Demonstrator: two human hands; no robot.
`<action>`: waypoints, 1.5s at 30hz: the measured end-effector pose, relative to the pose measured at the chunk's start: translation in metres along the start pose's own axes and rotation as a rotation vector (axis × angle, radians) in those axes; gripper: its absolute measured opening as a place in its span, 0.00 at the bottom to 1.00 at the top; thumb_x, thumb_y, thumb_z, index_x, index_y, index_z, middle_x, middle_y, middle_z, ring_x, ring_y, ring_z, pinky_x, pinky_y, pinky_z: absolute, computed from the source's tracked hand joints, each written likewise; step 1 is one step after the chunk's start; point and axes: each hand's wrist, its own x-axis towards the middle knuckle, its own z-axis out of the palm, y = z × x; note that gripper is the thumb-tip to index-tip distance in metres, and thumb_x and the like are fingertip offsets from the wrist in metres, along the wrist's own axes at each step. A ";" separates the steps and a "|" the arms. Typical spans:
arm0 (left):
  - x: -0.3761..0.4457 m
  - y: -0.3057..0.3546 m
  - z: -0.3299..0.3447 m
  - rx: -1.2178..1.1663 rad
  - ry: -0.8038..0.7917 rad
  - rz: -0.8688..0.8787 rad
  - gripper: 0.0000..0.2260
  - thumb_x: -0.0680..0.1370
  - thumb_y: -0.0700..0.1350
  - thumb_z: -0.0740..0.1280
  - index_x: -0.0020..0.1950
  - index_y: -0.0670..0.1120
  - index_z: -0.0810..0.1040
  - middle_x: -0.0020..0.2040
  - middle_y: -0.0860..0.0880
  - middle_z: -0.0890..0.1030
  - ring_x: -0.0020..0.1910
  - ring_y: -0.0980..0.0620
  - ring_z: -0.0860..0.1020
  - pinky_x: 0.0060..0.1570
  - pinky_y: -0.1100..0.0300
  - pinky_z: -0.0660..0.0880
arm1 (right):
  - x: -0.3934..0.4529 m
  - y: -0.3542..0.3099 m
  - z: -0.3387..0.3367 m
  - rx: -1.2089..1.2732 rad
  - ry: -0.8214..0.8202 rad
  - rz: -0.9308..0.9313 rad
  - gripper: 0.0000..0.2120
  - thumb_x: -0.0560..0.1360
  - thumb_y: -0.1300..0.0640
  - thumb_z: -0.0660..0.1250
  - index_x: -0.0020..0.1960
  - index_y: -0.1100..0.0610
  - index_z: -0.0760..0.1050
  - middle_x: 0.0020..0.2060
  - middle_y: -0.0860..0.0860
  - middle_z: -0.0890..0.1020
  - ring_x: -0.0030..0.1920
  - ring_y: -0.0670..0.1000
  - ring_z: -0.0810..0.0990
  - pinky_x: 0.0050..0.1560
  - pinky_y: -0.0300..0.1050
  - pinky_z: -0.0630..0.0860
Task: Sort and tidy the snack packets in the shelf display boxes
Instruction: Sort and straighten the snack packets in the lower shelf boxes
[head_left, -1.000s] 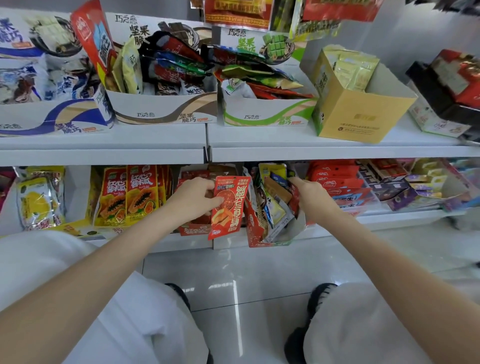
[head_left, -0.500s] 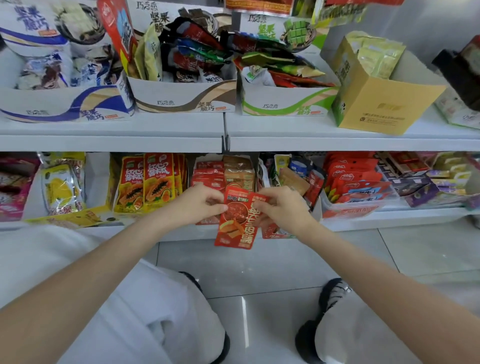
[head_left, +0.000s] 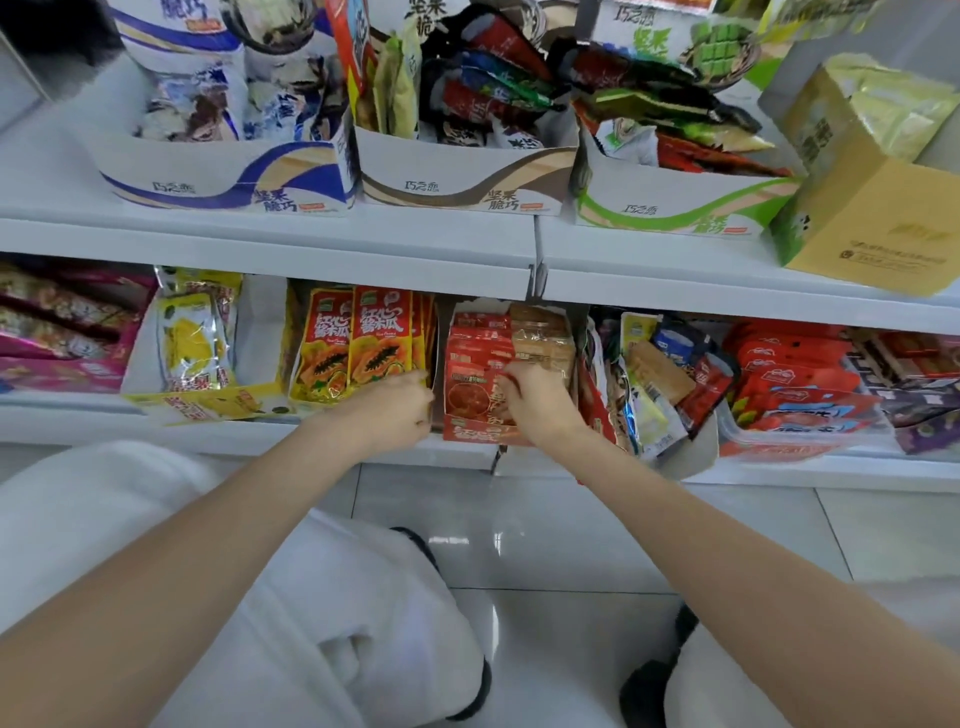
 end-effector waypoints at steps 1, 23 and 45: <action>0.001 0.001 0.000 -0.006 -0.007 0.009 0.19 0.79 0.45 0.58 0.70 0.42 0.68 0.76 0.45 0.57 0.72 0.45 0.61 0.70 0.54 0.61 | 0.004 -0.001 0.003 -0.026 0.005 0.024 0.11 0.80 0.64 0.54 0.50 0.67 0.74 0.44 0.63 0.81 0.44 0.60 0.82 0.44 0.51 0.78; 0.024 0.080 -0.015 -0.054 0.233 0.198 0.19 0.78 0.42 0.59 0.69 0.45 0.67 0.69 0.46 0.65 0.66 0.47 0.67 0.65 0.54 0.68 | -0.033 0.094 -0.089 -0.521 0.362 0.304 0.13 0.75 0.66 0.59 0.58 0.59 0.72 0.46 0.61 0.81 0.46 0.63 0.79 0.39 0.48 0.70; 0.011 0.081 -0.037 -1.658 -0.174 0.003 0.10 0.73 0.34 0.66 0.50 0.46 0.76 0.40 0.50 0.84 0.38 0.56 0.82 0.40 0.65 0.80 | -0.079 0.023 -0.156 0.931 0.051 0.116 0.14 0.79 0.64 0.55 0.63 0.58 0.71 0.53 0.50 0.79 0.49 0.48 0.80 0.44 0.37 0.79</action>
